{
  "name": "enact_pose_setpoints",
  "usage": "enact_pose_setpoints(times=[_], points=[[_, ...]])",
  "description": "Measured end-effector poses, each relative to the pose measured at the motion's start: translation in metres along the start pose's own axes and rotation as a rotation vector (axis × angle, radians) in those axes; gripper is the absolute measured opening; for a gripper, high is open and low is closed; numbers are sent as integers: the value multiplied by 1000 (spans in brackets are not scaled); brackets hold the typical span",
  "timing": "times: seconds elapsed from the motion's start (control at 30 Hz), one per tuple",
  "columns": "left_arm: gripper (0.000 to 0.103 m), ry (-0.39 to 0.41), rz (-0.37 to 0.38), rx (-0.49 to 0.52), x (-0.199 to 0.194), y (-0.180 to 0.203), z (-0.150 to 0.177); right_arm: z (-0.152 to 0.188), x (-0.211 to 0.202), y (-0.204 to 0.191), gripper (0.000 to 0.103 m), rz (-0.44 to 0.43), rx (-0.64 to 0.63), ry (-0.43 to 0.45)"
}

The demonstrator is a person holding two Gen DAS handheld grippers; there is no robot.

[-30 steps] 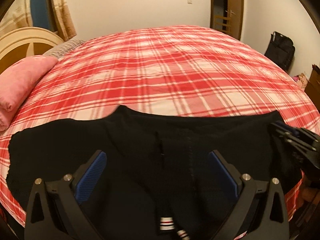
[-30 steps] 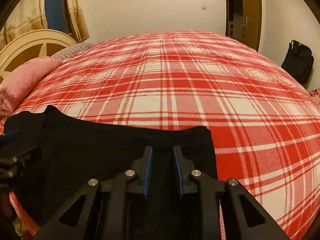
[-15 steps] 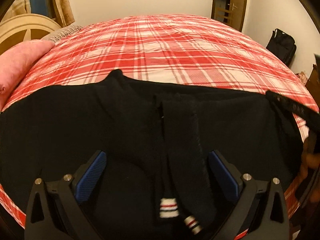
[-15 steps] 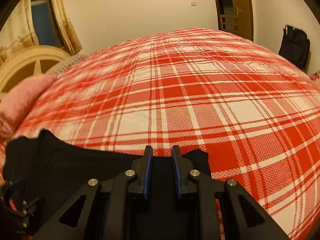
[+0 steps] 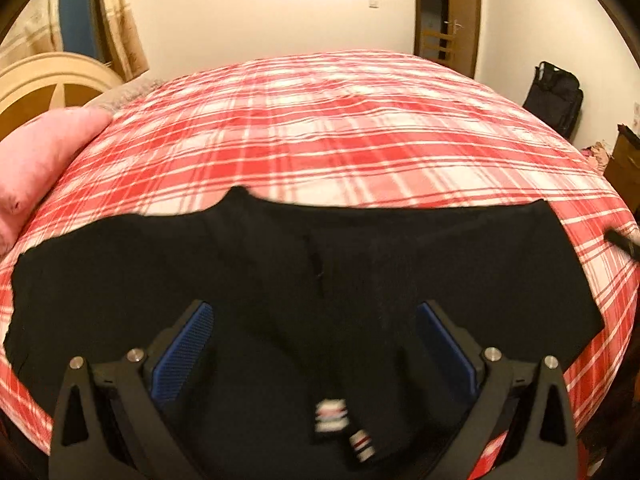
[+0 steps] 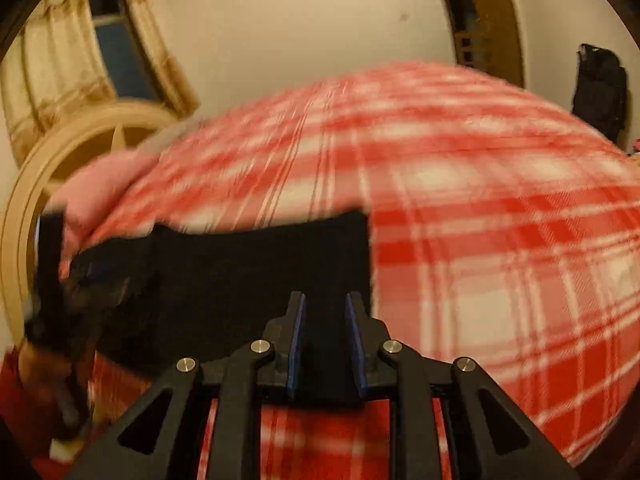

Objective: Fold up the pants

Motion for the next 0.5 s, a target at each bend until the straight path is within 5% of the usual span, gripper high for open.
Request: enact_pose_setpoints(times=[0.1, 0.3, 0.5], points=[[103, -16, 1, 27, 12, 13, -4, 29, 11, 9, 22, 30, -17, -31], [103, -38, 20, 3, 26, 19, 6, 23, 11, 3, 22, 77, -36, -54], [103, -53, 20, -6, 23, 18, 7, -18, 6, -44, 22, 28, -150, 72]])
Point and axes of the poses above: each gripper's, at about its wrist camera, not at the fingertips, and x roughly the way its jaws point, y to its right, z to its underside, the point moved 6 cm from there along x, roughly the way its jaws point, and after that the axes turned 15 degrees about x, right-handed, at the moved point
